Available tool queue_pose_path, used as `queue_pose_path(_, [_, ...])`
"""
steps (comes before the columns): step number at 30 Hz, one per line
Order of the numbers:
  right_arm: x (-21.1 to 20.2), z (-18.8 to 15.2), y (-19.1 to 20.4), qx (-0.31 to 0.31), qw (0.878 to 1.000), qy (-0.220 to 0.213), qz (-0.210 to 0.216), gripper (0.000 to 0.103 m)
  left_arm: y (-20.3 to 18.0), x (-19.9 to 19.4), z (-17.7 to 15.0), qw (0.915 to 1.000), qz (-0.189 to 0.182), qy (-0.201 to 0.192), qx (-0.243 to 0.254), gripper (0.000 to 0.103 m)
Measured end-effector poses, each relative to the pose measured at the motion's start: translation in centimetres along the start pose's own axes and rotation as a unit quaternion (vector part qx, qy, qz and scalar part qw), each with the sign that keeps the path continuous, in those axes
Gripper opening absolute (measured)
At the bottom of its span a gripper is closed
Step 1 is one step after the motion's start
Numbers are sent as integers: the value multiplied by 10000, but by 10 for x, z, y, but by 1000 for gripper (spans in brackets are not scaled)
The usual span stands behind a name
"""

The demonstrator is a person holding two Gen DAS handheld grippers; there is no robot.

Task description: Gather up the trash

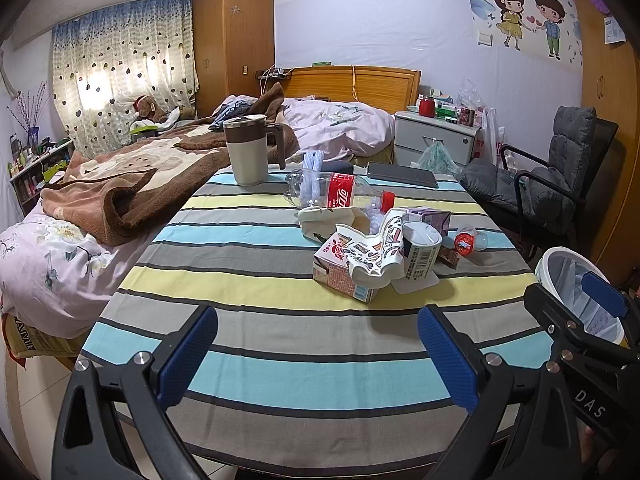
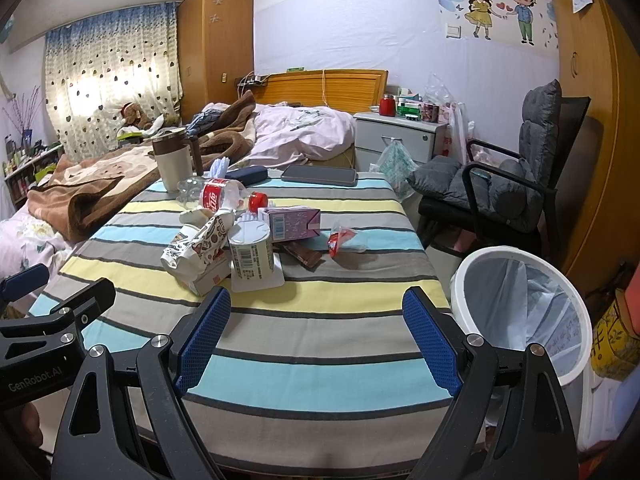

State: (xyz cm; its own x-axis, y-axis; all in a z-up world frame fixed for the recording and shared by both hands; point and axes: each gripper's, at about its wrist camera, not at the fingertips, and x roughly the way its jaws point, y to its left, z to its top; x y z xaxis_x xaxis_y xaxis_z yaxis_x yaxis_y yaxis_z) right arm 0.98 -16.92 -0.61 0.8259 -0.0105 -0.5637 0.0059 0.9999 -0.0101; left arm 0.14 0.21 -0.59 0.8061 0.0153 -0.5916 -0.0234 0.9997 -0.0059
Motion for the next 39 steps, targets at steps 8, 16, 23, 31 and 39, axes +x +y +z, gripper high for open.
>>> queue_pose_path(8, [0,0,0,3,10000,1,3,89,0,-1,0,10000,9,1,-5,102])
queue_pose_path(16, [0,0,0,-6,10000,2,2,89,0,-1,1,10000,5,-4,-8,102])
queue_pose_path(23, [0,0,0,-7,10000,2,1,89,0,-1,2,10000,6,-7,-5,102])
queue_pose_path(31, [-1,1,0,-19,10000,9,2,89,0,-1,2,10000,7,1,-7,102])
queue_pose_path(39, [1,2,0,-13,10000,46,-2,89,4,3,4,9999,-72,66,-68,102])
